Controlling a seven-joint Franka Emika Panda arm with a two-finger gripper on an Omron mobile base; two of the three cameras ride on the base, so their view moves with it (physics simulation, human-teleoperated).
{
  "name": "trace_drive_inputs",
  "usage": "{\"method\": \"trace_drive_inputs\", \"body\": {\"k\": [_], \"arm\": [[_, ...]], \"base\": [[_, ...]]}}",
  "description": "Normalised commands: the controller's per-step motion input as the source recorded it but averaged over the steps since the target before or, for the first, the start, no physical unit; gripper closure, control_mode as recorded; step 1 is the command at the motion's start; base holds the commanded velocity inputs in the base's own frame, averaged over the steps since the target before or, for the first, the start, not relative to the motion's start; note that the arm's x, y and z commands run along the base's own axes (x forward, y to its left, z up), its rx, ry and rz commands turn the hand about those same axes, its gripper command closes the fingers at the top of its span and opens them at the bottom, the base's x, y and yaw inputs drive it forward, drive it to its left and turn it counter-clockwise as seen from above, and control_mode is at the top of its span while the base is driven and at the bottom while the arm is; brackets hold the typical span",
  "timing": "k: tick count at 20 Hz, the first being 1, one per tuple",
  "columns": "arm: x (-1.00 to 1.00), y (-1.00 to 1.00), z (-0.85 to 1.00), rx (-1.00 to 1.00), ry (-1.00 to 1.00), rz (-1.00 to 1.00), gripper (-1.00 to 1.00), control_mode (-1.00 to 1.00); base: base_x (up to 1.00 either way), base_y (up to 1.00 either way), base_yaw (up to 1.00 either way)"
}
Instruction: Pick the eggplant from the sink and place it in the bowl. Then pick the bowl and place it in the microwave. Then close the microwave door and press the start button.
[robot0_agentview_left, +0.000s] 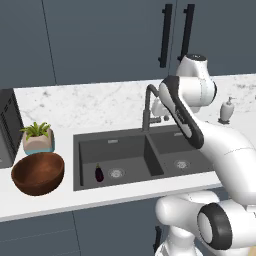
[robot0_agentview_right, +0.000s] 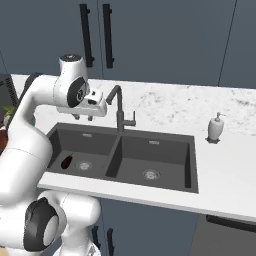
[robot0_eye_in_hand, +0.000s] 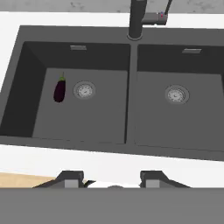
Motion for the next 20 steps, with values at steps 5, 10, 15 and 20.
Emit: {"method": "trace_drive_inputs", "body": {"k": [5,10,15,20], "arm": [[-0.22,0.34,-0.06,-0.05,-0.04,0.03,-1.0,-1.0],[-0.17,1.0,-0.73,-0.04,0.15,0.13,-1.0,-1.0],[0.83,0.9,-0.98,0.02,0.32,-0.04,-1.0,-1.0],[0.45,0.1,-0.57,0.01,0.06,-0.04,-1.0,-1.0]], "base": [[0.0,0.0,0.0],[0.0,0.0,0.0],[0.0,0.0,0.0],[0.0,0.0,0.0]]}}
